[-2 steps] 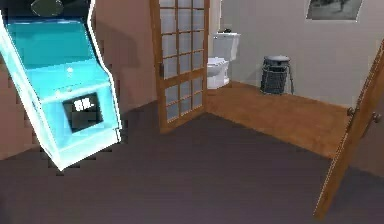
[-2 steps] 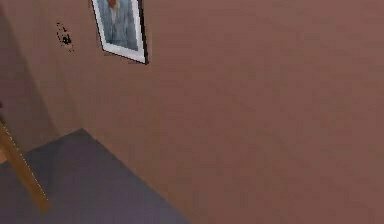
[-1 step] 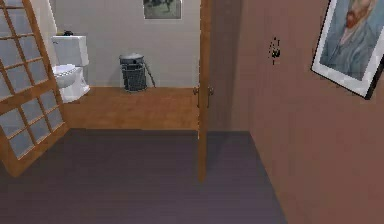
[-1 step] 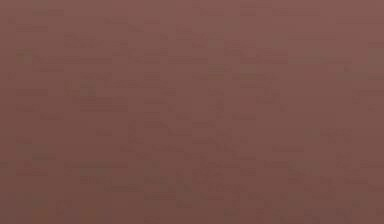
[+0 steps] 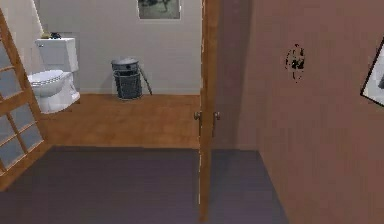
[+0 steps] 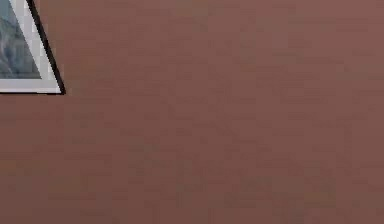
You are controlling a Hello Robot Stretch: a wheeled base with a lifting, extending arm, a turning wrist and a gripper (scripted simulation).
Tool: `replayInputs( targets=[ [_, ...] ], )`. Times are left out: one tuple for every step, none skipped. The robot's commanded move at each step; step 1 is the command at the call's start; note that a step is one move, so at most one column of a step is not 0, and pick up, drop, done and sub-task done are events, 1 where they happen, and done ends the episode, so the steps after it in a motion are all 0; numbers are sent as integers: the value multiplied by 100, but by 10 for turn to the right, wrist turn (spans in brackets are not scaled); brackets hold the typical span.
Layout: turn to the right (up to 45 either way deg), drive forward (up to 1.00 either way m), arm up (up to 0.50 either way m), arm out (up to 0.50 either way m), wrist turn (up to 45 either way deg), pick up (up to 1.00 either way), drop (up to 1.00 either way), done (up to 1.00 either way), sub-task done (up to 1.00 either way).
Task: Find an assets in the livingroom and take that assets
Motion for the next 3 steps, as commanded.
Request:
replayInputs(
  targets=[
    [-330, 0, 0, 0, 0, 0, 0, 0, 0],
    [-30, 0, 0, 0, 0, 0, 0, 0, 0],
    [0, 100, 0, 0, 0, 0, 0, 0, 0]
  ],
)
